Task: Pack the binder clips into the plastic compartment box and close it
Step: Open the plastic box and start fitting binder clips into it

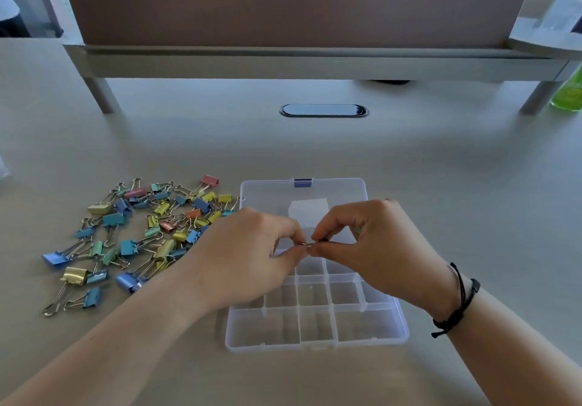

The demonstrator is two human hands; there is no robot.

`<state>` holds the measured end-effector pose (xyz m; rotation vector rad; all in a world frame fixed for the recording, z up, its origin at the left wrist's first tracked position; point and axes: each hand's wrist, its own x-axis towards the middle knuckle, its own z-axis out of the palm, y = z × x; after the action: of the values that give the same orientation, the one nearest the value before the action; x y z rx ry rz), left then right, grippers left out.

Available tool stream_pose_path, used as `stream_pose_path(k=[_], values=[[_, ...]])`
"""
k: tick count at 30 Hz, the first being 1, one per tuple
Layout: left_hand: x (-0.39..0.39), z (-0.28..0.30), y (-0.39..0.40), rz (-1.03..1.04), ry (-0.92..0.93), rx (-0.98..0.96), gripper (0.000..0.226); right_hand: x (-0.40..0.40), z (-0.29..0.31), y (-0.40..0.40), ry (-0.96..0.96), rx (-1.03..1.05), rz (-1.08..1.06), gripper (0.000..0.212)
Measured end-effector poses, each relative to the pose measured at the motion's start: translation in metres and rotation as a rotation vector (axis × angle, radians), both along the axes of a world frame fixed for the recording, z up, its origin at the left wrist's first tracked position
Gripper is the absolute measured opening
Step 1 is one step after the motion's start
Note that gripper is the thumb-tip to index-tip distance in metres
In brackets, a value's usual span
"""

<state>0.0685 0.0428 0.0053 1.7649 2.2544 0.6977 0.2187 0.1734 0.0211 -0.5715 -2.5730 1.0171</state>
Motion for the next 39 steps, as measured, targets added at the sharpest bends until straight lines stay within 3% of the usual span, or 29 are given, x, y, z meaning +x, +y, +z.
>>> stream_pose_path(k=[10, 15, 22, 32, 39], values=[[-0.006, 0.005, -0.003, -0.013, -0.142, -0.049, 0.017, 0.0, 0.003, -0.007, 0.089, -0.008, 0.074, 0.006], [-0.01, 0.008, -0.003, -0.03, -0.221, -0.066, 0.012, -0.003, -0.005, -0.004, 0.031, 0.029, 0.07, 0.006], [-0.009, 0.007, -0.003, -0.019, -0.221, -0.069, 0.008, -0.004, -0.013, -0.002, -0.023, 0.195, 0.063, 0.006], [0.001, -0.001, 0.001, 0.12, -0.132, -0.017, 0.017, -0.012, -0.02, -0.015, -0.114, 0.112, -0.162, 0.013], [0.003, 0.002, 0.004, 0.169, -0.14, -0.053, 0.012, -0.007, -0.012, -0.012, -0.155, 0.041, -0.141, 0.01]])
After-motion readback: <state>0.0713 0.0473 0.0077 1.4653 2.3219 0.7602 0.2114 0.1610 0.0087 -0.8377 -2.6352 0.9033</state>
